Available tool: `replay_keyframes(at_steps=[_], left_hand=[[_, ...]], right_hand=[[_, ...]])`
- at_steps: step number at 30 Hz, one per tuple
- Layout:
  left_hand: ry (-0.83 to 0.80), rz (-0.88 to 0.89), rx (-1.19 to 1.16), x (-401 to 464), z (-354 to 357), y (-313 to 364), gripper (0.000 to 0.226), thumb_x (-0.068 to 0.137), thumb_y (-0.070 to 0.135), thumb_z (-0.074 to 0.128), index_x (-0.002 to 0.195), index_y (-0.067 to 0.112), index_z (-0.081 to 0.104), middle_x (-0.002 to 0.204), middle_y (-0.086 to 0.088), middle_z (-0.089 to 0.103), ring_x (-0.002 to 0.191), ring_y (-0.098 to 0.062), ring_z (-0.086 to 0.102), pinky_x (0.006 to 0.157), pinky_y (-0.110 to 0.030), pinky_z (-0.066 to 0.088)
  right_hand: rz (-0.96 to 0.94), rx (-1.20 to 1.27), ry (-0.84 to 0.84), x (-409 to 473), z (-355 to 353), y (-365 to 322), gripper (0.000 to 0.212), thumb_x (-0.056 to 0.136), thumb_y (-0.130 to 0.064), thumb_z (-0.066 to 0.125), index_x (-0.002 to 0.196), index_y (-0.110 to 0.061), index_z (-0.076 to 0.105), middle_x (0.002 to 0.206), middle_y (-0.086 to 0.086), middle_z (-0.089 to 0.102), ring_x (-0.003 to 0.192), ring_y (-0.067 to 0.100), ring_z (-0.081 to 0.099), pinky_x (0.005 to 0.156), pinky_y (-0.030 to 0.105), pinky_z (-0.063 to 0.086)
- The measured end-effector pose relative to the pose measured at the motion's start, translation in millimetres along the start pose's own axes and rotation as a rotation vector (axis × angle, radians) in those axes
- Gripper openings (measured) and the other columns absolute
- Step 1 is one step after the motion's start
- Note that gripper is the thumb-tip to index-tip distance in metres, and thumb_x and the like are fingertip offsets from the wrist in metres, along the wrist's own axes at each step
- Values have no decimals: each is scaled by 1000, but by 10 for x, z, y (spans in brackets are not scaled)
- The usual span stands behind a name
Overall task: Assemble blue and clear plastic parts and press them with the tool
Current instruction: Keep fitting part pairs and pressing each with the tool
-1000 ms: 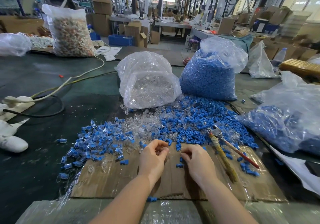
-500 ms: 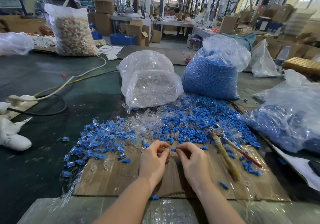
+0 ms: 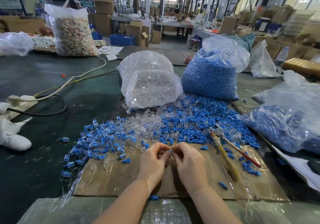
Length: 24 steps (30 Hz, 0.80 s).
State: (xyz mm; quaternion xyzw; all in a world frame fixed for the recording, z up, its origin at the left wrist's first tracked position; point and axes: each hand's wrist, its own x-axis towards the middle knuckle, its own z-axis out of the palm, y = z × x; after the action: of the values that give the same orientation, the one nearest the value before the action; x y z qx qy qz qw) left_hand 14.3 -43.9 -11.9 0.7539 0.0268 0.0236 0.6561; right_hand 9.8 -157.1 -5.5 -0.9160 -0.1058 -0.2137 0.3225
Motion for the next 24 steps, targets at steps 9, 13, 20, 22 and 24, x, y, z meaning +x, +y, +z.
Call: replay_keyframes(at_steps=[9, 13, 20, 22, 24], left_hand=[[-21, -20, -38, -23, -3, 43, 18, 91, 6, 54, 96, 21, 63, 87, -1, 67, 79, -14, 65, 69, -21, 54], [-17, -21, -58, -23, -14, 46, 16, 91, 7, 55, 92, 20, 64, 81, -5, 67, 70, -13, 62, 68, -27, 53], [1, -37, -90, 16, 2, 46, 14, 87, 4, 60, 85, 18, 65, 74, -4, 65, 64, -12, 59, 59, -22, 50], [11, -51, -112, 25, 0, 45, 14, 88, 3, 59, 85, 16, 65, 73, -5, 63, 65, -13, 58, 58, -20, 49], [15, -66, -129, 29, -9, 44, 15, 88, 2, 58, 86, 15, 64, 74, -7, 63, 66, -15, 58, 58, -20, 50]], right_hand=[[-20, 35, -86, 54, -136, 55, 17, 88, -17, 63, 103, -23, 69, 91, -12, 61, 89, 3, 52, 79, 15, 42], [-26, 35, -100, 72, -130, 45, 15, 88, -15, 63, 99, -20, 71, 89, -12, 62, 88, 4, 53, 79, 16, 43], [-14, 7, -91, 76, -138, 95, 14, 88, -23, 63, 99, -19, 69, 91, -12, 61, 90, 6, 54, 81, 21, 45], [28, -35, -14, 100, -187, 172, 17, 87, -20, 64, 103, -15, 68, 95, -9, 60, 90, 7, 52, 84, 25, 46], [118, -125, 71, 133, -271, 280, 26, 86, -20, 64, 111, -13, 64, 105, -2, 60, 96, 10, 50, 91, 28, 43]])
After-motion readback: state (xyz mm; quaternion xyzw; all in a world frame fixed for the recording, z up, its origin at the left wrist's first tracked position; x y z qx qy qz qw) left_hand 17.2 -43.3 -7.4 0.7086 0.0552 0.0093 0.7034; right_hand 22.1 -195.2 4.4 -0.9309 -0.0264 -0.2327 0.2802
